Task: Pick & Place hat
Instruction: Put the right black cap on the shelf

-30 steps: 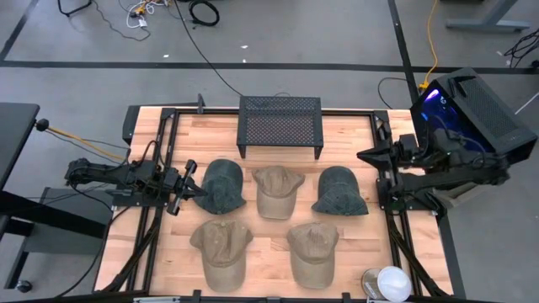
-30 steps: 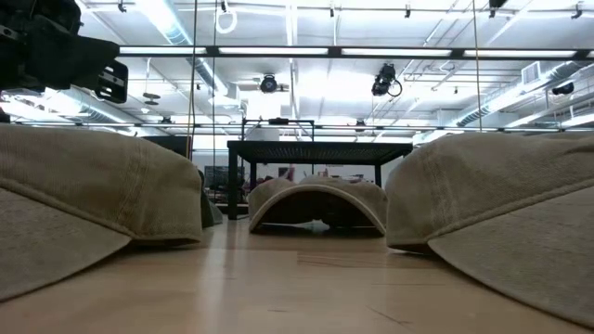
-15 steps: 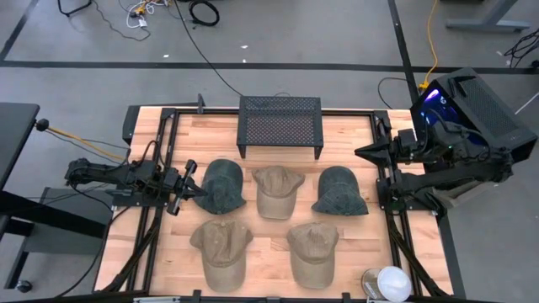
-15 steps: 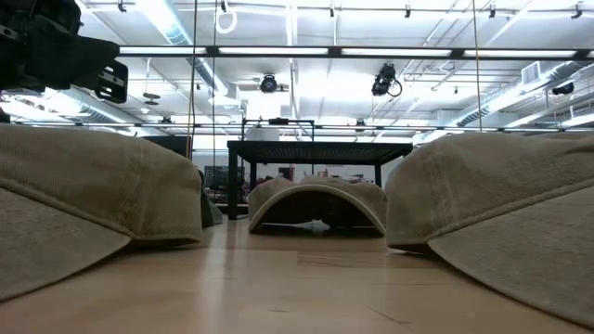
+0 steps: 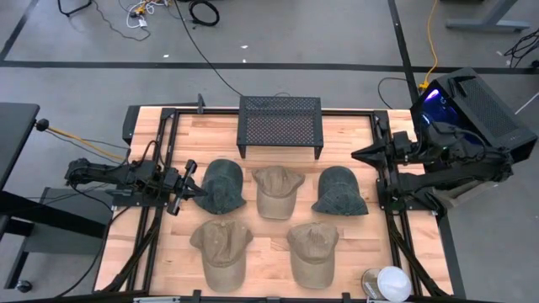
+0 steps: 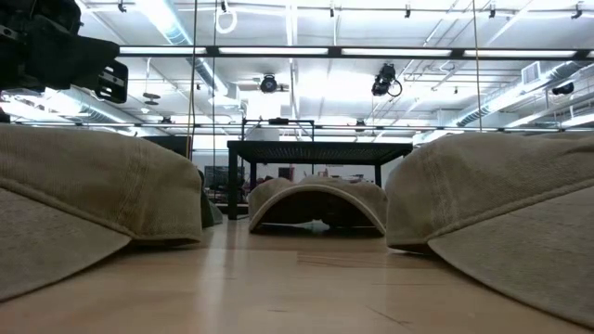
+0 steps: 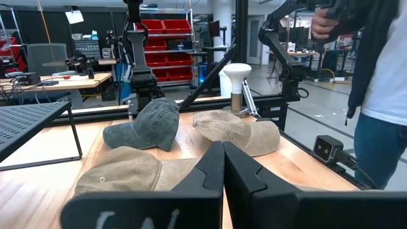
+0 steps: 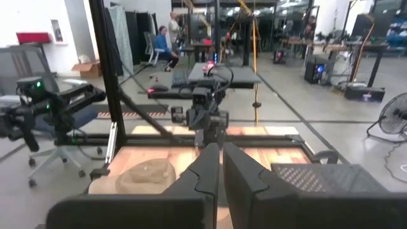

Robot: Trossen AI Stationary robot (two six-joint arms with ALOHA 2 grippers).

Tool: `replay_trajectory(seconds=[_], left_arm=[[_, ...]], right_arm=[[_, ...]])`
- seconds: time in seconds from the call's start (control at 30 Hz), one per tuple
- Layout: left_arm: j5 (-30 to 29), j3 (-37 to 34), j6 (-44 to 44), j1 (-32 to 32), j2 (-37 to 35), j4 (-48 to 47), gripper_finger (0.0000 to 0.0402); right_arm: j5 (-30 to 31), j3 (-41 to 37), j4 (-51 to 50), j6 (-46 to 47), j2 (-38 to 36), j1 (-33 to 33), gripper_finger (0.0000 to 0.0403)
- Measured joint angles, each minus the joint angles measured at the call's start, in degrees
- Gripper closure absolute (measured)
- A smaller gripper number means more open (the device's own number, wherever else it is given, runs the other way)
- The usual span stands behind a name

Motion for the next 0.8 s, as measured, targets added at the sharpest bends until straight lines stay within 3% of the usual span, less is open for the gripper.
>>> replay_trajectory(seconds=[0.8], left_arm=[[0.0, 0.01, -0.02, 0.0, 0.0, 0.0, 0.0399]], right_arm=[[0.07, -0.01, -5.35, -0.62, -0.02, 0.0, 0.0376]])
